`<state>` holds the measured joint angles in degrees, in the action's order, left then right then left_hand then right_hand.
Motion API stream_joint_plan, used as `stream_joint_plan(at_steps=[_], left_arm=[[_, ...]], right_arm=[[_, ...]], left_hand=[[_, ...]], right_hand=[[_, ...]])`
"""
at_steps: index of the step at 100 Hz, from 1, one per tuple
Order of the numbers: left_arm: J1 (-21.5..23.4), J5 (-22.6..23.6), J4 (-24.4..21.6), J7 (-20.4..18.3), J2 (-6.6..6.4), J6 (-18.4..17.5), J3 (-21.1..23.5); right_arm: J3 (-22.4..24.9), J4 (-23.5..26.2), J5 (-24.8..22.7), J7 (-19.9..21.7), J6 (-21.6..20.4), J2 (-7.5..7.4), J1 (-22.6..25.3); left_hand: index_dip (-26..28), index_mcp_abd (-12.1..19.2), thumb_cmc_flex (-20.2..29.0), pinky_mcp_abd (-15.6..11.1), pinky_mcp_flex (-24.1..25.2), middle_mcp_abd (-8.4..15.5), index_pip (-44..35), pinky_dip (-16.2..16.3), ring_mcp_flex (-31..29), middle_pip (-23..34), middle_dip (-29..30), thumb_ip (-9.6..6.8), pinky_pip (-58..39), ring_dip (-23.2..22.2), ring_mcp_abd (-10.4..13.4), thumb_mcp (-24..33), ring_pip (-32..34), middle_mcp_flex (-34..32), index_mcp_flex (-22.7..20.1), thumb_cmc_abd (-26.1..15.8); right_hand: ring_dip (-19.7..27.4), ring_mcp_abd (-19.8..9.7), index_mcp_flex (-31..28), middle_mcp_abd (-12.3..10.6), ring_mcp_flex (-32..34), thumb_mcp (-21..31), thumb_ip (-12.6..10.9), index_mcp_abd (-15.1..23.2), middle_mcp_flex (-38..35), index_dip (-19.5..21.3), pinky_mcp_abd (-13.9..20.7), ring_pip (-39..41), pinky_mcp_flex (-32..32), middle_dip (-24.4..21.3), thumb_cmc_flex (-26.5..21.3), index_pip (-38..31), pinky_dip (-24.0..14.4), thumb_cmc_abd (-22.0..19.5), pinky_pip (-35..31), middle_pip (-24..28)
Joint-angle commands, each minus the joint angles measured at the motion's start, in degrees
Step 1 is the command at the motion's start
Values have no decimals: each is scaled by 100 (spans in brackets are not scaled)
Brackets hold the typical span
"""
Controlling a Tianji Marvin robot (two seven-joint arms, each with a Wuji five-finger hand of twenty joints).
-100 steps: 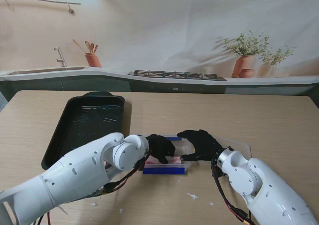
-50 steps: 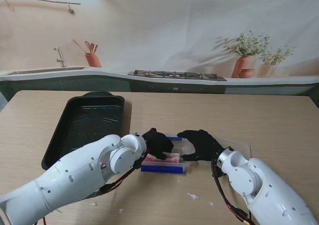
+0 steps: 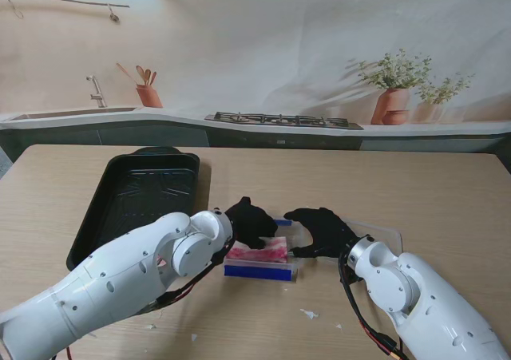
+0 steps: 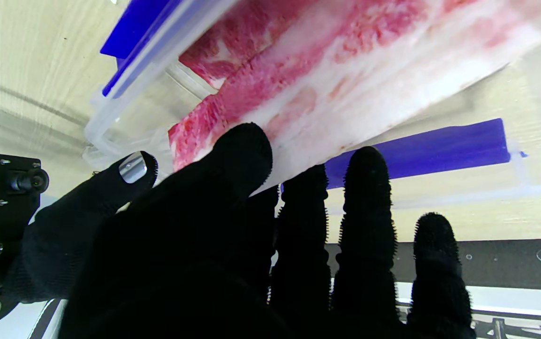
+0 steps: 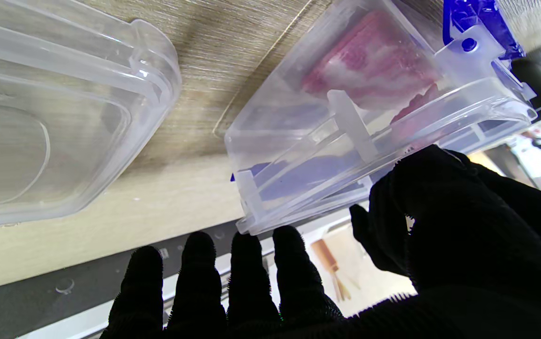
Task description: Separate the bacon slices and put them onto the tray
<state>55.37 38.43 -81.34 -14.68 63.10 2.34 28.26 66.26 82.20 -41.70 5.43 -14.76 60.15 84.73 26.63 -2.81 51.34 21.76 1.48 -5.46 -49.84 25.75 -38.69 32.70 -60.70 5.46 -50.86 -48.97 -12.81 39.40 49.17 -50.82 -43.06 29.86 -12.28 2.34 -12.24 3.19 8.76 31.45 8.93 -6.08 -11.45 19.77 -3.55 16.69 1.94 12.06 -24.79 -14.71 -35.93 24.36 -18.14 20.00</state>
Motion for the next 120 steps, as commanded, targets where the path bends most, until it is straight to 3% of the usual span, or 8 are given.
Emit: stream_joint_plan(at_steps=[1,41,45,53,63,75,92,120], left_arm=[[-16,-89,-50,-119,-5,5,7],[-56,-312,99,-117,43,70,-130],[-41,-315,82,-123,39,86,-112],[-1,-336,51,-128,35,110,-69],[14,-410,36,-158,36,156,-60],[43,-415,47,-125,44,153,-37],[93,-364,10,-79,30,38,53],[207,-65,-37,185,14,-375,253]], right_arm=[[-16,3,6,72,14,37,20],[-15,2,13,57,20,41,26],[-15,3,15,56,25,41,27],[-20,4,9,52,32,42,26],[-24,3,14,49,39,43,24],[-21,1,13,47,28,43,23],[-19,-4,20,51,14,42,22],[-17,-12,22,62,-11,39,15]], left_hand=[[226,134,153,58,154,-48,-404,-81,78,108,-102,82,142,-49,8,181,12,13,-12,-156],[54,222,-1,29,216,105,-302,-144,242,-187,190,105,232,186,68,97,-367,53,-20,-209],[103,284,-24,3,221,70,-342,-153,297,-468,559,108,240,371,47,34,-611,164,28,-261],[140,237,-13,19,165,-148,-382,-145,214,-503,2122,115,203,827,-20,3,-1019,342,56,-275],[172,156,17,102,117,-221,-453,-148,-148,-447,2486,136,216,985,-58,-45,-1098,-10,121,-311],[386,36,159,251,6,-215,-672,-168,-553,-43,2026,196,279,795,18,-208,-677,-461,350,-425],[818,-350,595,172,-68,-336,-890,-55,-457,488,1193,278,97,307,24,-737,-228,-322,738,-767],[1012,-585,808,12,-350,-468,-987,116,-435,690,878,323,-231,44,-104,-874,19,-283,849,-872]], right_hand=[[-45,-226,42,-54,-145,47,-276,50,112,34,-5,16,16,13,1,23,-116,-32,-2,126],[-46,-233,44,-49,-143,47,-276,52,111,31,-2,19,14,12,-4,19,-116,-33,-3,124],[-46,-233,43,-53,-144,46,-276,52,111,30,4,20,15,12,-3,18,-117,-39,-3,125],[-47,-229,42,-51,-143,47,-276,51,111,30,1,21,14,13,-9,16,-117,-38,-4,125],[-48,-238,43,-54,-144,48,-276,49,110,29,-2,22,11,14,-12,15,-118,-38,-5,129],[-48,-238,48,-53,-143,45,-275,45,111,27,-5,23,9,15,-1,15,-118,-31,-6,130],[-47,-234,50,-46,-146,46,-275,39,112,24,-6,21,9,14,9,13,-117,-26,-5,128],[-47,-231,52,-48,-145,47,-276,40,111,20,-8,20,7,12,17,13,-115,-20,-3,125]])
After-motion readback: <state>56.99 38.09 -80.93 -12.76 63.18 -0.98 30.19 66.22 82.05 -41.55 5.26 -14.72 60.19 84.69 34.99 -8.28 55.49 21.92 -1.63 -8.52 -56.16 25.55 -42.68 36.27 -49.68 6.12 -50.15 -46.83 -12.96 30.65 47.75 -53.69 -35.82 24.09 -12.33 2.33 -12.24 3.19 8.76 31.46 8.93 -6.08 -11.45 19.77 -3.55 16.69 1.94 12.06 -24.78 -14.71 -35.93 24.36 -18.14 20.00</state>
